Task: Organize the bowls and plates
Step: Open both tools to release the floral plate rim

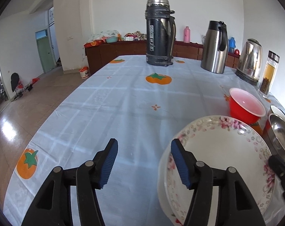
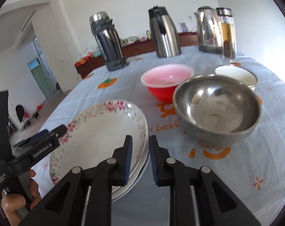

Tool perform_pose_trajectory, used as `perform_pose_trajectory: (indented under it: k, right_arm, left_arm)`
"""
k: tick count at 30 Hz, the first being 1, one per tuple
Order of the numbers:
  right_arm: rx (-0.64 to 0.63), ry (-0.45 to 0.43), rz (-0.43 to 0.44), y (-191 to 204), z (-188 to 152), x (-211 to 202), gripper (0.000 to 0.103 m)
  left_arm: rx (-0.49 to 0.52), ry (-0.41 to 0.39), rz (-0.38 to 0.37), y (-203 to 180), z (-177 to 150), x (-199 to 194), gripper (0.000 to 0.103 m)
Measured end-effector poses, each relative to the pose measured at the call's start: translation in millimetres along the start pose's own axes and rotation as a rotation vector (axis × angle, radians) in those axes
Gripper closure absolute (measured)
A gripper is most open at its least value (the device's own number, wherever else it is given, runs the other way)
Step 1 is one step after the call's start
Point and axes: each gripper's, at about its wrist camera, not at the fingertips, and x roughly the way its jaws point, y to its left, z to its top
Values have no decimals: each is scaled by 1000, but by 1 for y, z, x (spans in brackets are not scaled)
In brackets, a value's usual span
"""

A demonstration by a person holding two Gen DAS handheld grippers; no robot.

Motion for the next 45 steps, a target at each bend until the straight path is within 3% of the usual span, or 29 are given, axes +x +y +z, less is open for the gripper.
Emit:
perform_pose_trajectory:
  k: [3, 18, 29, 36, 45]
  right_arm:
    - [-17, -55, -27, 3, 2, -7, 83]
    - [-37, 51, -20, 3, 1, 17, 89]
    - [-45, 54, -19, 5, 0, 18, 87]
    - [-33, 60, 17, 2, 0, 18, 86]
    - [38, -46, 24, -8, 2, -3, 86]
  left_arm:
    - [-5, -9, 21, 1, 0, 0, 41]
    - [-1, -21, 41, 1, 0, -2, 41]
    - [-28, -72, 97, 10, 3, -9, 28]
    - [-83, -107, 120, 22, 4, -14, 27]
    - [-73, -108, 88, 18, 3, -17, 27]
